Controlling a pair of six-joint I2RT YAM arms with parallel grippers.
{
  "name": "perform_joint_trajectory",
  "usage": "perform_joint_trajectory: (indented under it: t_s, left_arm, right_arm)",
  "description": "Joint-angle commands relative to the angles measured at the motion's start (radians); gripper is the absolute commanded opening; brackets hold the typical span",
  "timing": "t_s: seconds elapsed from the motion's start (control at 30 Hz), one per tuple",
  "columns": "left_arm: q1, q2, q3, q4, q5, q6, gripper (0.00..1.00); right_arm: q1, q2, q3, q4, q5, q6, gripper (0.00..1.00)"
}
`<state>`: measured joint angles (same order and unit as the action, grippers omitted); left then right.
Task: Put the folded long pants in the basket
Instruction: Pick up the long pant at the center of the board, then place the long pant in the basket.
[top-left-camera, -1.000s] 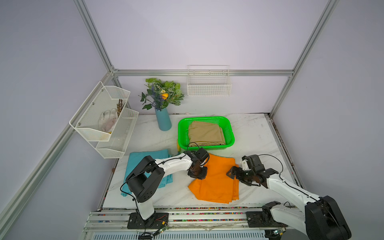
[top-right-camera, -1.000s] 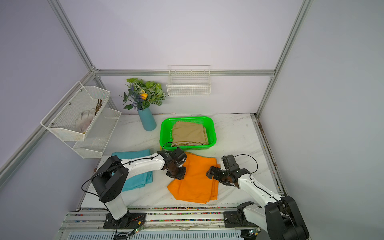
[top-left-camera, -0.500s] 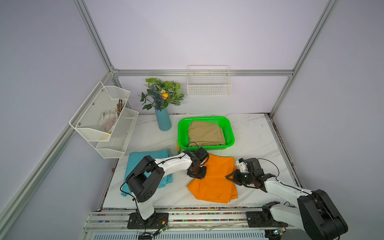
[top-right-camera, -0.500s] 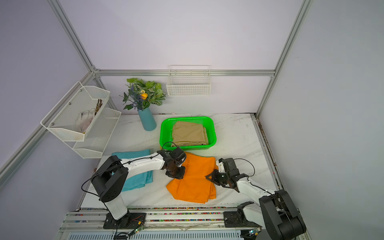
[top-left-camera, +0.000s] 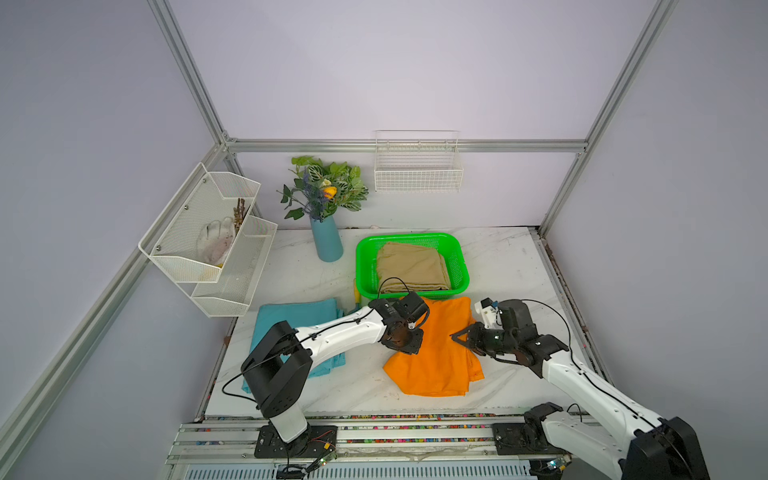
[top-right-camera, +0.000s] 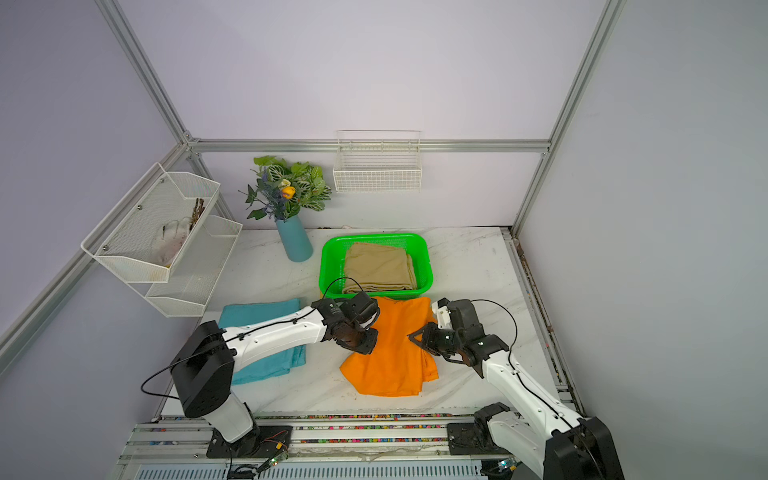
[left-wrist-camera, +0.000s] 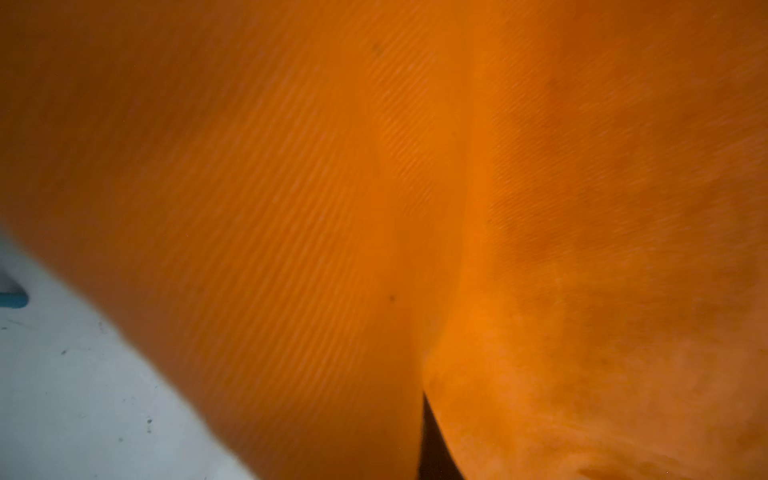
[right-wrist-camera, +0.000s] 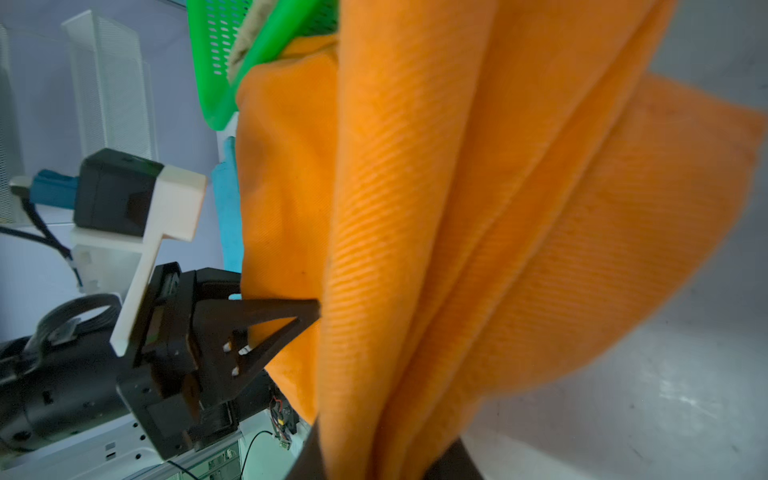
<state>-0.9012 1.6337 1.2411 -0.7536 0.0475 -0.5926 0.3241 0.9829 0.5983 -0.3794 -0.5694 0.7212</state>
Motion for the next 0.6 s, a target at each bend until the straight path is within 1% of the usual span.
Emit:
perform_joint_trajectory:
  t_s: [0.0,0.1,0.17,0.27,0.33,0.47,0.57]
  left_arm:
    - [-0.025,-0.126,0.090,0.035,0.009,-0.015,0.00]
    - [-0.025,-0.175,0.137,0.063,0.010,-0.008,0.00]
    - [-0.025,-0.191,0.192,0.076,-0.014,0.034,0.00]
    - [0.002,-0.181,0.287,0.077,-0.073,0.109,0.06]
    - [0.053,-0.148,0.359,0.063,-0.074,0.133,0.06]
    - [0.193,-0.065,0.469,0.064,0.035,0.144,0.06]
    - [0.280,0.003,0.536,0.067,0.091,0.168,0.06]
  right_arm:
    - [0.011,-0.041,0.123,-0.026,-0.007,-0.005,0.00]
    - [0.015,-0.026,0.220,-0.057,-0.008,-0.007,0.00]
    - [0.016,0.008,0.310,-0.061,-0.014,-0.025,0.00]
    - [0.016,0.109,0.459,-0.067,0.005,-0.072,0.00]
    - [0.016,0.202,0.573,-0.093,0.019,-0.113,0.00]
    - [0.016,0.405,0.800,-0.139,0.016,-0.188,0.00]
    - [0.010,0.531,0.925,-0.151,0.027,-0.226,0.00]
